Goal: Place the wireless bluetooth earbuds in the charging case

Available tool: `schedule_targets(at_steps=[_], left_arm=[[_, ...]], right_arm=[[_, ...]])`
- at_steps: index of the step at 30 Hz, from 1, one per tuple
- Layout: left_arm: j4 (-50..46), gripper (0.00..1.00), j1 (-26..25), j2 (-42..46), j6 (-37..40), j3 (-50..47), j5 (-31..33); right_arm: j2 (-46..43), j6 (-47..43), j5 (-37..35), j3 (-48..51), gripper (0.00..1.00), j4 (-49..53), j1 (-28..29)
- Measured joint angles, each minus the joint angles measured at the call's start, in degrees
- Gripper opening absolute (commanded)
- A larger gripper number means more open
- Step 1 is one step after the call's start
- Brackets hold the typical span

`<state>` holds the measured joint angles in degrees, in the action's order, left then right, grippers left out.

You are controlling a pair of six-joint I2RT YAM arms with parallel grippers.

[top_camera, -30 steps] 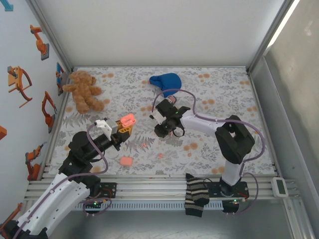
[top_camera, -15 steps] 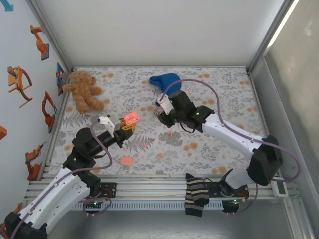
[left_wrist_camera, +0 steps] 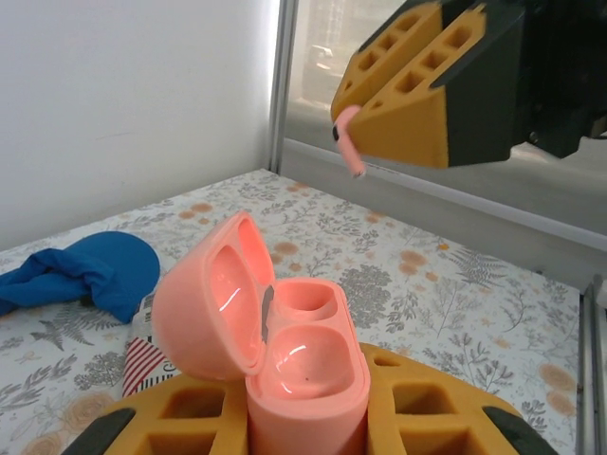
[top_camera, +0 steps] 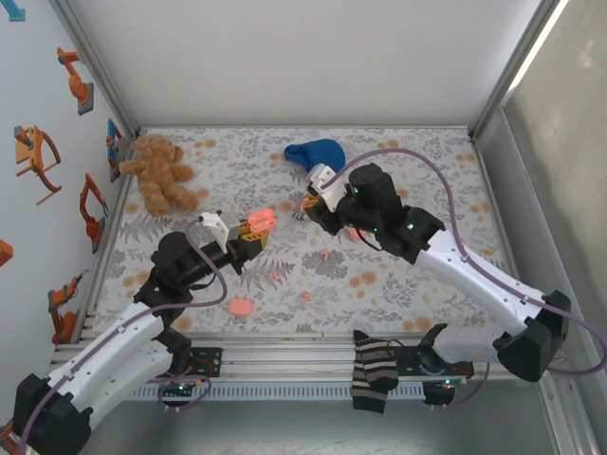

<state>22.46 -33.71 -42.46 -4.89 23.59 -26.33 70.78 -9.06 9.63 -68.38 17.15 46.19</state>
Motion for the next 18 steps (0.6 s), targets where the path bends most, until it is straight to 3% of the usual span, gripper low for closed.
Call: schedule_targets(at_steps=[18], left_arm=[[9.4, 0.00, -0.2, -6.5, -1.0, 2.2, -6.9]], right_arm=[[-0.2, -6.5, 0.6, -2.1, 0.19, -5.9, 8.5]])
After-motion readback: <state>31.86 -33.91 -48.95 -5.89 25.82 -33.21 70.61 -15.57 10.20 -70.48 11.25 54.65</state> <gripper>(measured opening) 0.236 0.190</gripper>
